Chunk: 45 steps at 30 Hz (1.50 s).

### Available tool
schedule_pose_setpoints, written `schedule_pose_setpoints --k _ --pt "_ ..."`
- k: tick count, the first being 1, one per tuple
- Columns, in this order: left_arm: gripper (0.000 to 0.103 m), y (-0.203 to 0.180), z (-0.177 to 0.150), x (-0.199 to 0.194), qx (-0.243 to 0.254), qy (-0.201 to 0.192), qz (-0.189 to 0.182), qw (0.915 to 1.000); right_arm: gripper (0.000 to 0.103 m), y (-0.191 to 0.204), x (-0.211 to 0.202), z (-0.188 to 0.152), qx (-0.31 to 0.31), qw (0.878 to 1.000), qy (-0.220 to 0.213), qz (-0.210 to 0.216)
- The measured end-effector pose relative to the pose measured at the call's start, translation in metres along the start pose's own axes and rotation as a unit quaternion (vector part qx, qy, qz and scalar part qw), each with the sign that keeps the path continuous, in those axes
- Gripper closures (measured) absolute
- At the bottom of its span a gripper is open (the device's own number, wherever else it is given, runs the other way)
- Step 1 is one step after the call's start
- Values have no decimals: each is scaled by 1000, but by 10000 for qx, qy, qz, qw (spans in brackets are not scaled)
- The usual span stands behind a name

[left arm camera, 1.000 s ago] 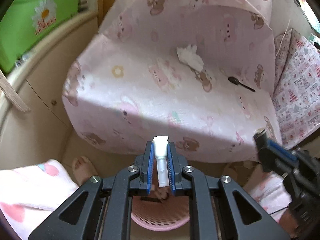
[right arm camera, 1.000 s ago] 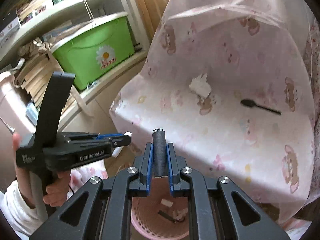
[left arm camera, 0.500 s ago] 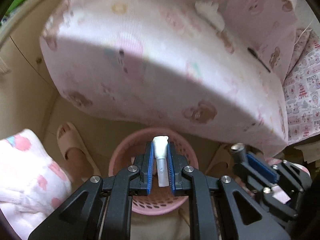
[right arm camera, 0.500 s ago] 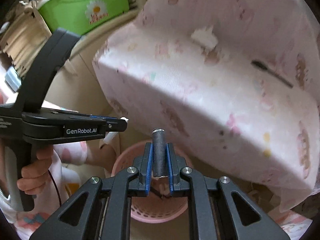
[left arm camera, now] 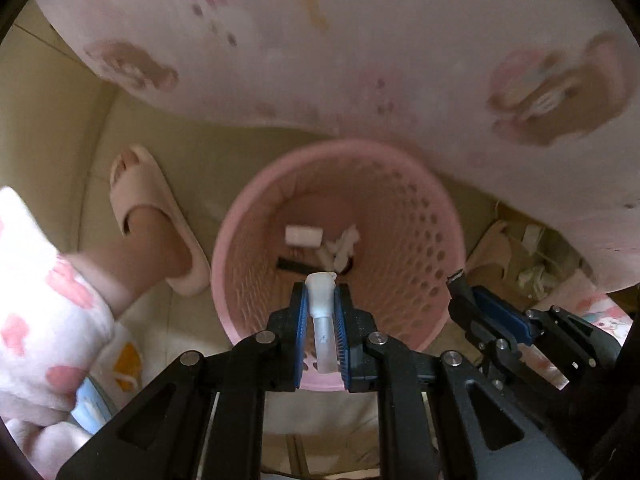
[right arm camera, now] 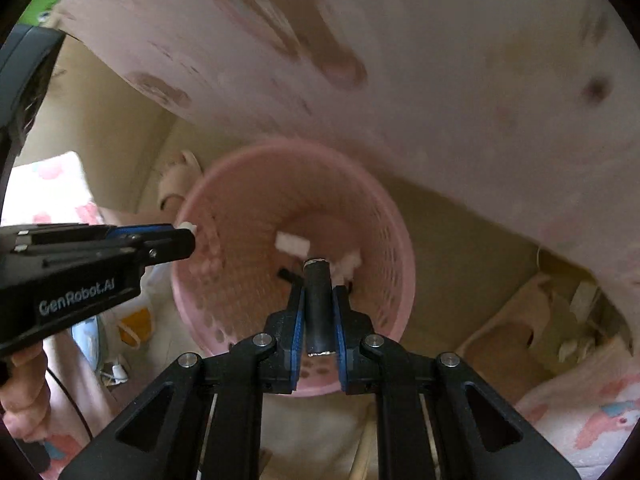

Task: Collect trash
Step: 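Open both grippers to drop the tube and cylinder into the basket, then move both open grippers up away from the basket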

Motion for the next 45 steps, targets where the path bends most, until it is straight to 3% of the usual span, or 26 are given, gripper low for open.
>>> schedule_pose_setpoints --k 8,18,20,23,25,30,35,41,45 --pt "90 2 -9 37 -143 548 51 9984 89 -8 28 -10 -73 9981 223 -566" --pt "89 9 -8 49 -127 714 214 9971 83 -15 35 -2 206 9984 411 -337" --pt "88 8 -7 48 -100 688 240 9973 69 -17 35 -2 264 9983 400 -336" --pt "72 10 -7 45 -108 660 272 9974 52 -17 32 -1 311 9985 343 -296" --pt "62 10 -6 40 -115 549 382 9977 49 -18 28 0 330 9986 275 -316" --pt "58 6 1 17 76 80 548 9984 49 -18 14 5 272 9979 87 -579" --pt "53 3 9 -26 146 -537 355 9978 49 -15 -33 11 121 9936 -734 -853" --pt "40 3 13 -82 371 -1578 757 9839 44 -15 -78 12 198 9871 -1392 -767" --pt "36 3 12 -99 481 -1827 848 9783 36 -15 -101 13 290 9796 -1788 -874"
Point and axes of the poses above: each gripper's, at about its wrist camera, not at the fingertips, and x roughly the way its jaws point, y to its left, z to its top, the point moved 3 cm from there along x, roughly the way its jaws point, and after that the axes turned 4 degrees about -z, right-handed, at the moved point
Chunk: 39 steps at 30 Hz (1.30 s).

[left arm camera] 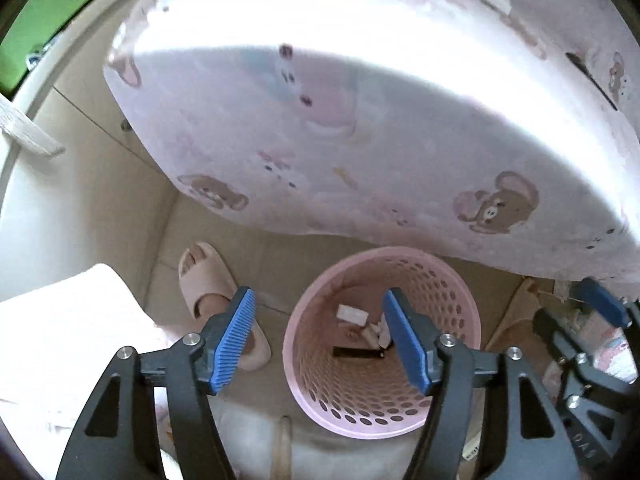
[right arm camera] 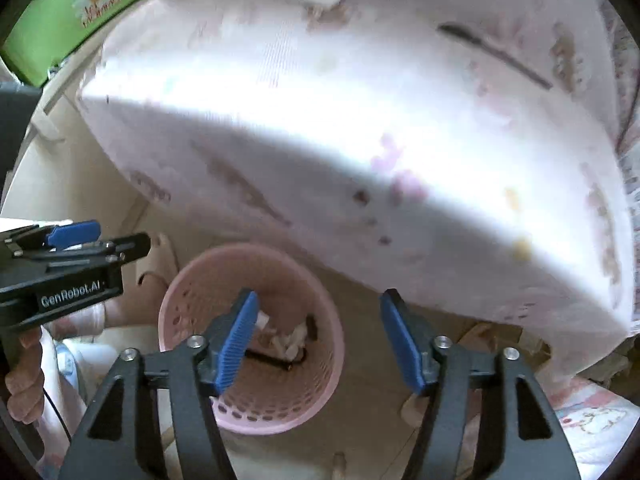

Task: Collect trash
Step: 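Move both open grippers up away from the basket, then lower the right gripper onto the black spoon and close on its handle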

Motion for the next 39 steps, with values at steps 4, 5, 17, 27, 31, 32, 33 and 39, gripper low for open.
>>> schedule_pose_setpoints --k 4,5,17,27,31,32,33,39 --pt "33 0 2 -11 96 -241 80 9996 35 -2 -21 8 62 9988 -485 -82" --pt "32 -1 2 -13 115 -289 56 9995 35 -3 -24 10 93 9983 -567 -50" --pt "21 -7 3 -34 135 -833 -150 9963 34 -16 -41 13 257 9952 -946 -43" --pt "18 -9 5 -62 174 -1479 -97 9888 33 -19 -54 15 275 9913 -1284 -36" --pt "17 -7 4 -71 158 -1707 -54 9852 31 -26 -61 21 413 9884 -1458 -13" --pt "17 -7 5 -72 158 -1728 -68 9848 31 -28 -63 22 434 9879 -1489 -29" --pt "17 -7 5 -74 158 -1756 -88 9843 31 -31 -65 25 443 9872 -1530 -50" --pt "15 -10 18 -89 324 -1955 -53 9801 31 -62 -86 49 427 9792 -1893 -588"
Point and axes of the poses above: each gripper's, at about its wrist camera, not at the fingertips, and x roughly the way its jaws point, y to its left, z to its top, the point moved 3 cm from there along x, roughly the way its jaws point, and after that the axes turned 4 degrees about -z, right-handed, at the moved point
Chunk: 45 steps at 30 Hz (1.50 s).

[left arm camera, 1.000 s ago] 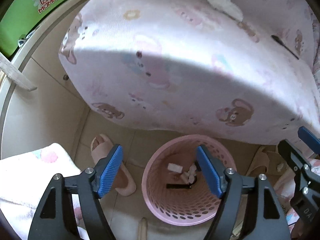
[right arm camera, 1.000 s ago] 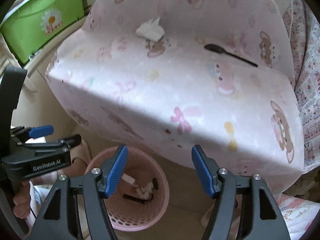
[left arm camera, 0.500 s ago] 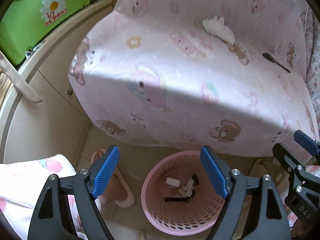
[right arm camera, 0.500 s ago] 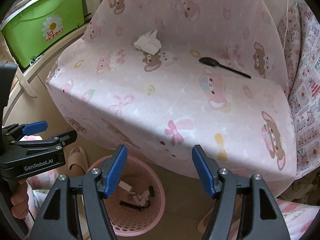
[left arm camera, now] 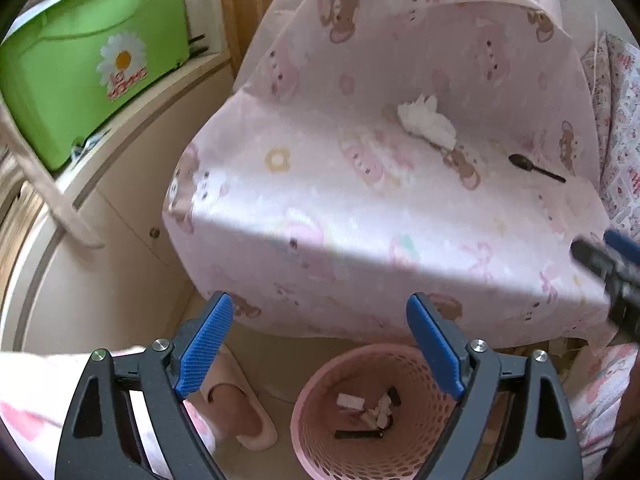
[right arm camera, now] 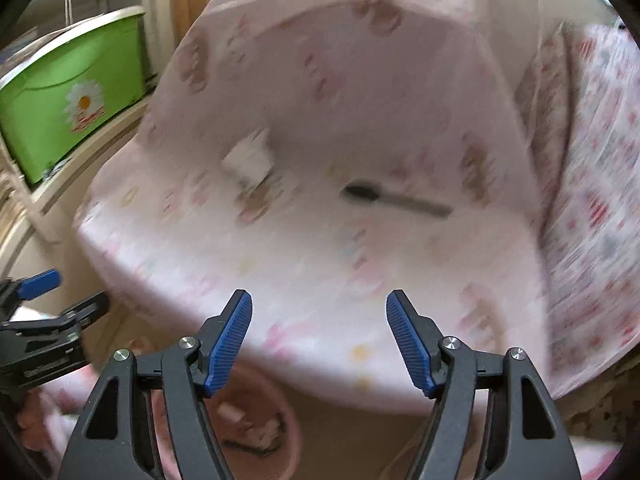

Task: Collect trash
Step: 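Lower the right gripper onto the black spoon and close on its handle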

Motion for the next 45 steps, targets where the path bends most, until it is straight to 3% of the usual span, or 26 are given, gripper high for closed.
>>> schedule_pose_setpoints --k 2,5,10,16,20,24,28,34,45 --pt "15 -2 14 -3 107 -44 2 9999 31 -11 -3 16 -134 9998 -125 -85" --pt "15 -3 39 -12 209 -190 15 9996 27 -31 -1 46 -212 9993 -50 304" --pt "12 5 83 -19 -66 -58 -425 9991 27 -87 13 84 458 9984 -328 20" --pt "10 9 117 -20 119 -412 -199 9989 27 -131 63 99 953 9954 -31 90" --pt "10 20 119 -7 68 -554 -39 9984 27 -146 98 92 1103 9931 399 -39" --pt "10 34 105 16 -240 -308 -72 9992 27 -155 130 88 1223 9878 961 124" --pt "10 36 96 35 -357 -8 -130 9993 27 -158 147 90 1357 9837 1167 196" --pt "10 34 96 42 -521 47 -229 9984 64 -152 162 96 1619 9751 1358 670" --pt "10 29 101 37 -578 -38 -334 9978 67 -135 175 96 1668 9695 1535 928"
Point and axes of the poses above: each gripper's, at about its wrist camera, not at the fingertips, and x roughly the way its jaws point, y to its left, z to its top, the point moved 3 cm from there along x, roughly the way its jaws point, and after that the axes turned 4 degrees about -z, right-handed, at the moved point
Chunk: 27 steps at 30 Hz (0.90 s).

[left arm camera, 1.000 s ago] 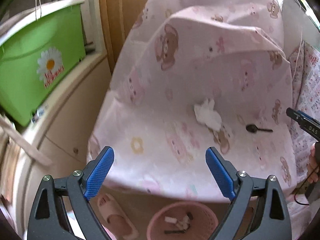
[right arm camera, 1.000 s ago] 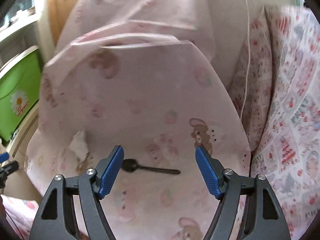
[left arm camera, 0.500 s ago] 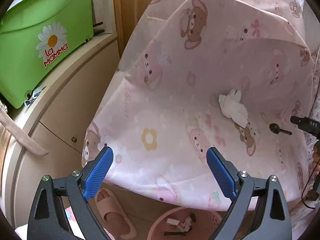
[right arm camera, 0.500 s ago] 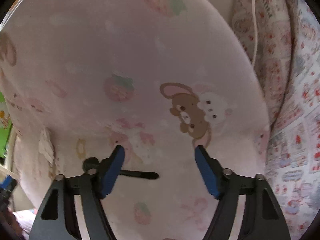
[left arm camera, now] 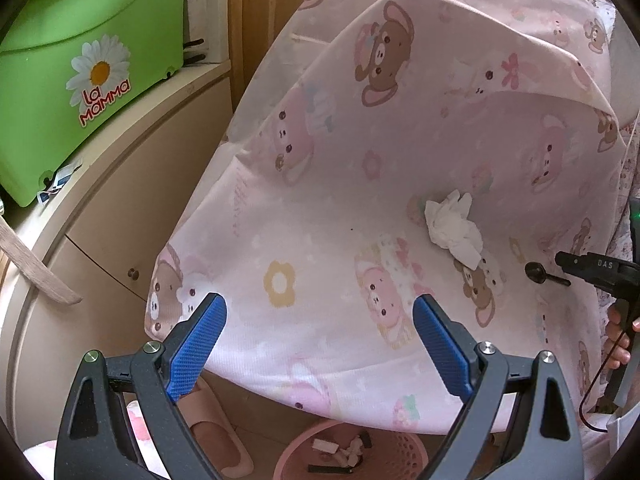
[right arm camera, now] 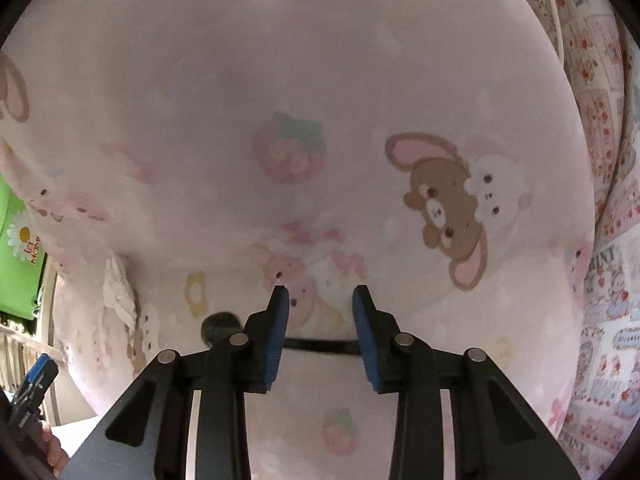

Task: Collect trash
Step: 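Lower the right gripper onto the black spoon and close on its handle, then grasp the white tissue with the left gripper while the right gripper lifts the spoon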

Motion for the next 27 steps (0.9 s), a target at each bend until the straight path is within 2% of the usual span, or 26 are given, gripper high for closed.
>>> schedule_pose_setpoints --k 6,11,14,17,21,23,27 --pt "10 -1 -1 -2 12 -7 36 10000 67 18 -7 -28 -363 9981 317 376" --pt "10 -1 1 -2 -22 -5 2 10000 67 43 -11 -61 -697 9899 706 1015" --pt "10 -4 2 -4 15 -43 10 10000 67 64 -13 -74 -1306 9870 567 747" --pt "10 -6 2 -4 42 -51 -2 10000 69 81 -11 -79 -1812 9831 218 138" --pt "10 -10 2 -3 164 -83 50 9998 74 83 -5 -78 -1844 9828 90 -93" --pt "10 -14 2 -3 287 -125 124 9994 90 92 -4 -79 -1872 9820 19 -260" --pt "10 -21 1 2 464 -137 252 9985 96 104 0 -82 -2073 9769 -99 -504"
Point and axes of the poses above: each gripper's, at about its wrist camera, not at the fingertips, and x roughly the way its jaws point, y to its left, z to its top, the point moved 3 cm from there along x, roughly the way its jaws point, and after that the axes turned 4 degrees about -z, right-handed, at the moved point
